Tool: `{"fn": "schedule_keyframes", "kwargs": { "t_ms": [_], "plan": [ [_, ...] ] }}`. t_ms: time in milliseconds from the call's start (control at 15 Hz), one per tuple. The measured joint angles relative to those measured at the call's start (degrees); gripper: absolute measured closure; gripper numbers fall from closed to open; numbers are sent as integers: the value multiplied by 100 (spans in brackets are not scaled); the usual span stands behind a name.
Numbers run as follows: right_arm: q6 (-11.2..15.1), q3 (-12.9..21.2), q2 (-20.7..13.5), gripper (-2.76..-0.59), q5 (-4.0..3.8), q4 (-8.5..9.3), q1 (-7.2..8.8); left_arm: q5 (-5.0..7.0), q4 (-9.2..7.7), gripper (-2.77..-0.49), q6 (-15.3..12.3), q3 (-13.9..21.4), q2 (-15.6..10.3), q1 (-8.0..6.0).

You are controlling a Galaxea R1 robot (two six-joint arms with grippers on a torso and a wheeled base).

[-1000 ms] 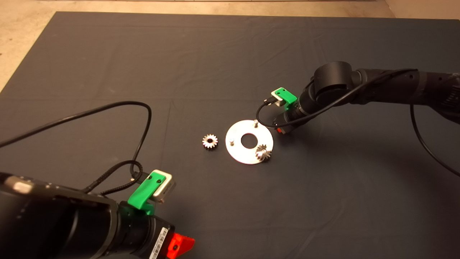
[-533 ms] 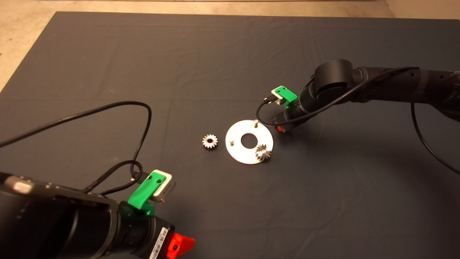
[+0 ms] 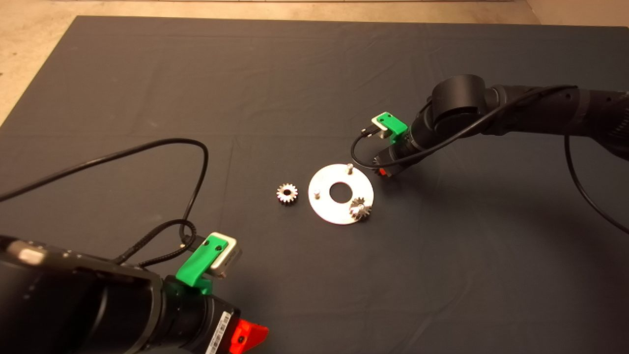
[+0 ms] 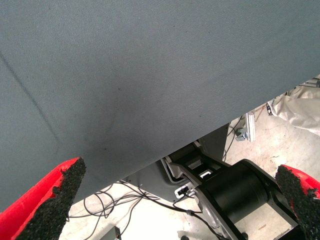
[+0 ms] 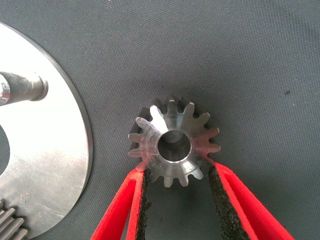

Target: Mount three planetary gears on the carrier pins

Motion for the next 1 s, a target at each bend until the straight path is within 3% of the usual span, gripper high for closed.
{"fn": "schedule_keyframes", "kwargs": {
  "t_ms": [400, 1000],
  "plan": [
    [0, 0, 1, -119, 6, -1, 1, -2, 0, -277, 0, 0, -1, 0],
    [0, 0, 0, -119, 26, -2, 0, -3, 0, -277, 0, 0, -1, 0]
  ]
}}
